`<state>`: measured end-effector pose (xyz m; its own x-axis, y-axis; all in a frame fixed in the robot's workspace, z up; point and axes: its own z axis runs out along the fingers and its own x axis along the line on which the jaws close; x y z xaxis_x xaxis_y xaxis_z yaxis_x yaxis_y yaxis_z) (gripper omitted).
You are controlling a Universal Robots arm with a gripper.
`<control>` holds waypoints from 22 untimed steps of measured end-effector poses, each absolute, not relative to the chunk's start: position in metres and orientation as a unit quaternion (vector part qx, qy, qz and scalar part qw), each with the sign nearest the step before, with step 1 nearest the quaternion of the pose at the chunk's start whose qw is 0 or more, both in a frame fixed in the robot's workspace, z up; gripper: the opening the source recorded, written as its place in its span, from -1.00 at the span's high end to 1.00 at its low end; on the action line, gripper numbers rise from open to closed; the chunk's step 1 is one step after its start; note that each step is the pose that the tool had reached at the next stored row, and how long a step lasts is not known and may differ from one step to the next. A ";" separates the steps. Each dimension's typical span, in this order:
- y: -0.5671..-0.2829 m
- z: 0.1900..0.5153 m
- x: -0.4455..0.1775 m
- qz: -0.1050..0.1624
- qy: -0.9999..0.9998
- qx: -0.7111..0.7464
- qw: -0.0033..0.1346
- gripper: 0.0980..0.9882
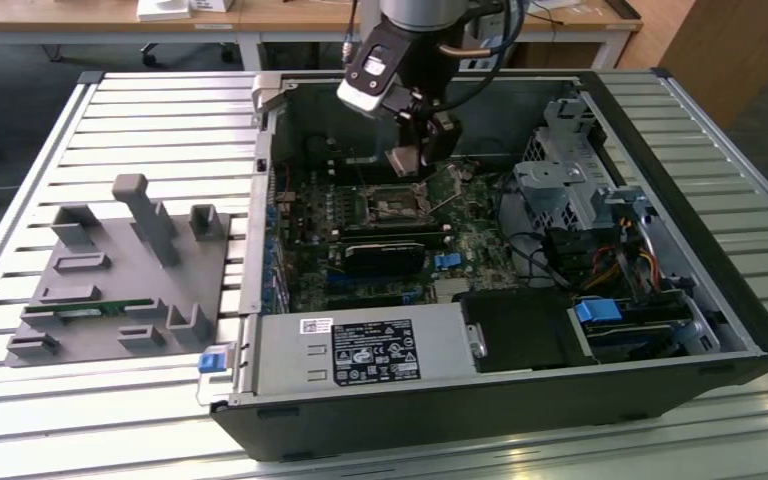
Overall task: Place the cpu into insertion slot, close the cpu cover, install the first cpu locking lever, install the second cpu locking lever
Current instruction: 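Place the cpu into insertion slot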
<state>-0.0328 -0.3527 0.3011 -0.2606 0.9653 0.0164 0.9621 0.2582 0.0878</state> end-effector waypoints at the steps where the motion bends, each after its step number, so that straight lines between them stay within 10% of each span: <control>1: -0.353 0.301 -0.033 0.040 0.793 0.608 0.020 0.00; 22: -0.353 0.294 -0.033 0.040 0.793 0.608 0.020 0.00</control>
<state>-0.0328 -0.3527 0.2944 -0.2604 0.9654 0.0164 0.9622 0.2580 0.0877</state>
